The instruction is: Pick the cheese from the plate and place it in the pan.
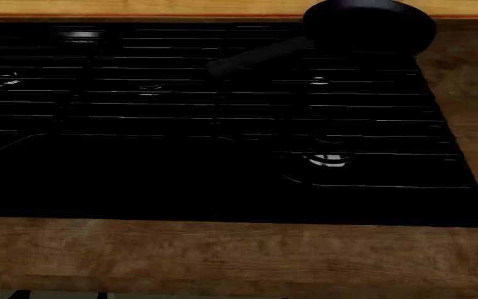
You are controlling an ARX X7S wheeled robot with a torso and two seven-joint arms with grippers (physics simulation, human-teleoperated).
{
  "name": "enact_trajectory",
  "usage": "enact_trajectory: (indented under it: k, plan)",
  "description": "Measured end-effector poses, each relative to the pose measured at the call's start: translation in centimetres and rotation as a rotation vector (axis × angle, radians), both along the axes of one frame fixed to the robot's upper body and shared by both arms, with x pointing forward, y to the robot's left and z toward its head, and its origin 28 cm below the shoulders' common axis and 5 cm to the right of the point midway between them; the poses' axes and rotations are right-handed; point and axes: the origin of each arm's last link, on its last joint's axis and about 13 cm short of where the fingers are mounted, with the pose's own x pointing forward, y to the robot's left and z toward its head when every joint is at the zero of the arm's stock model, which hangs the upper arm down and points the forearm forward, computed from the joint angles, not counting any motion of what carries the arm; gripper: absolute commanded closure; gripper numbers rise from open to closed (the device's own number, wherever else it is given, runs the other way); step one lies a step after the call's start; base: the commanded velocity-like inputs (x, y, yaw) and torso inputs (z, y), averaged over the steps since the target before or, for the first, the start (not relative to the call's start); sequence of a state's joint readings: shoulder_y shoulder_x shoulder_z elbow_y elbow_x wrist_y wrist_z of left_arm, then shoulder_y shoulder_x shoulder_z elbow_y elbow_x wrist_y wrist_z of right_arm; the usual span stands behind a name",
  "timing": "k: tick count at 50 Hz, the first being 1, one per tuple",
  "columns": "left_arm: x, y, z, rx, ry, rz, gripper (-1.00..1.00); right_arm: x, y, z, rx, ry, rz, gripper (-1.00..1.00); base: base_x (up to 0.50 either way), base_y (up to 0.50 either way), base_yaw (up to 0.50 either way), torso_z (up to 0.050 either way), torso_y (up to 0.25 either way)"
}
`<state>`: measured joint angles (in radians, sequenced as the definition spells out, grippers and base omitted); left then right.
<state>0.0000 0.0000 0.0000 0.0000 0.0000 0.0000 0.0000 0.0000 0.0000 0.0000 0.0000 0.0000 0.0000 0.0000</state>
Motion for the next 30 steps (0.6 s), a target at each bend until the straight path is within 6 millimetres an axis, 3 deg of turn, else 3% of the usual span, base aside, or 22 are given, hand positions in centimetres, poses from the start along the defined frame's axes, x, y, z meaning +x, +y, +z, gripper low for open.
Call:
enact_trajectory:
  k: [11, 30]
  plan:
    - [0.4, 0.2, -0.1, -0.010, 0.019, 0.013, -1.00, -0.1, 0.2, 0.4, -0.015, 0.000, 0.001, -1.00, -0.03, 0.00, 0.00, 0.000, 0.000]
    - [0.4, 0.0, -0.6, -0.017, 0.046, 0.007, -1.00, -0.3, 0.3, 0.4, -0.031, 0.018, -0.004, -1.00, -0.50, 0.00, 0.00, 0.000, 0.000]
